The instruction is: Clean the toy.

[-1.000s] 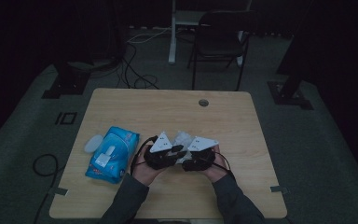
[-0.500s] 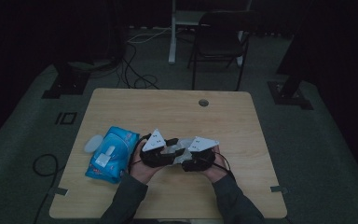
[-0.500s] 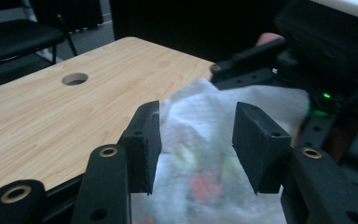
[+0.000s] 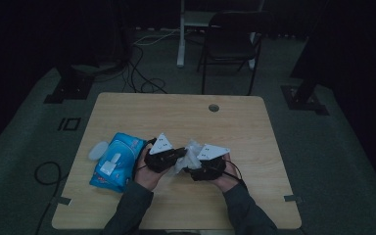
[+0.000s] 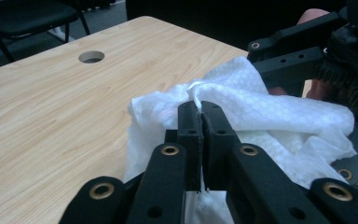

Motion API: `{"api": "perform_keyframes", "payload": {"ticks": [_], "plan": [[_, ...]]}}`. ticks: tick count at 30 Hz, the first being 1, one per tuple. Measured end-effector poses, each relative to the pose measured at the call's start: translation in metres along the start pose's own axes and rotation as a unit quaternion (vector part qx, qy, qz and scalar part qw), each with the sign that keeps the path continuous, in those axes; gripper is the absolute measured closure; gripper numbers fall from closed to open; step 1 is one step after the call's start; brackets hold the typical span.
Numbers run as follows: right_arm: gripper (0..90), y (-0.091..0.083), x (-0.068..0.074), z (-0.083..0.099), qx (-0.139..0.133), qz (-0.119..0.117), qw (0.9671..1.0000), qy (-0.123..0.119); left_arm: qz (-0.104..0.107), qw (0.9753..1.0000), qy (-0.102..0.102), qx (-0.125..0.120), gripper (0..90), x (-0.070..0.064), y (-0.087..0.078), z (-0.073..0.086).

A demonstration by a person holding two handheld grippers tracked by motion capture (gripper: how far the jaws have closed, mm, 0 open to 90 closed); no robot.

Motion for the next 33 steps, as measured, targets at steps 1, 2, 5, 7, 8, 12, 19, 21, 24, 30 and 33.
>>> {"api": "perform_keyframes", "payload": {"ticks": [1,2,5,7,8,12,19,21,24,30,33], "plan": [[34.1,0.0,0.0,0.0,0.0,0.0,1.0,0.0,0.0,1.0,0.0,0.0,88.9,0.0,0.0,0.0],[34.0,-0.001,0.0,0.0,-0.001,0.0,1.0,0.001,-0.005,1.0,-0.002,0.0,89.1,0.002,-0.001,0.0],[34.0,-0.001,-0.001,0.0,-0.001,0.001,1.0,0.0,-0.01,0.9999,-0.004,0.0,89.1,0.005,-0.002,0.0],[34.0,-0.002,-0.001,0.0,-0.002,0.003,1.0,0.0,-0.016,0.9998,-0.007,0.001,89.1,0.007,-0.003,0.001],[34.0,-0.004,-0.002,0.0,-0.003,0.003,1.0,0.002,-0.024,0.9997,-0.007,0.006,89.1,0.01,-0.003,0.002],[34.0,-0.006,-0.001,-0.001,-0.008,-0.002,1.0,-0.001,-0.027,0.9995,-0.012,0.008,89.1,0.013,-0.002,0.004],[34.0,-0.005,0.006,-0.002,-0.008,0.006,0.9996,-0.025,-0.02,0.9996,-0.019,0.007,89.0,0.015,0.001,0.004],[34.0,-0.005,0.008,-0.002,-0.006,0.013,0.9993,-0.036,-0.019,0.9996,-0.017,0.007,89.0,0.016,0.001,0.003],[34.1,-0.003,0.012,-0.002,-0.002,0.033,0.9977,-0.06,-0.018,0.9997,-0.015,0.009,89.0,0.017,0.001,0.0],[34.0,0.0,0.018,-0.004,0.015,0.074,0.9905,-0.115,-0.011,0.9998,-0.014,0.01,89.0,0.021,0.004,-0.007],[34.1,0.001,0.02,-0.004,0.017,0.086,0.9881,-0.126,-0.009,0.9998,-0.014,0.01,89.0,0.022,0.005,-0.01]]}}
Point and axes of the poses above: each handheld gripper's, and its own axes: y roughly forward along the jaws, z roughly out of its underside, x roughly to its left, the point moved 4 cm from there along y, roughly forward along the jaws, and after that the axes turned 1 degree about x, right-handed, at the moved point
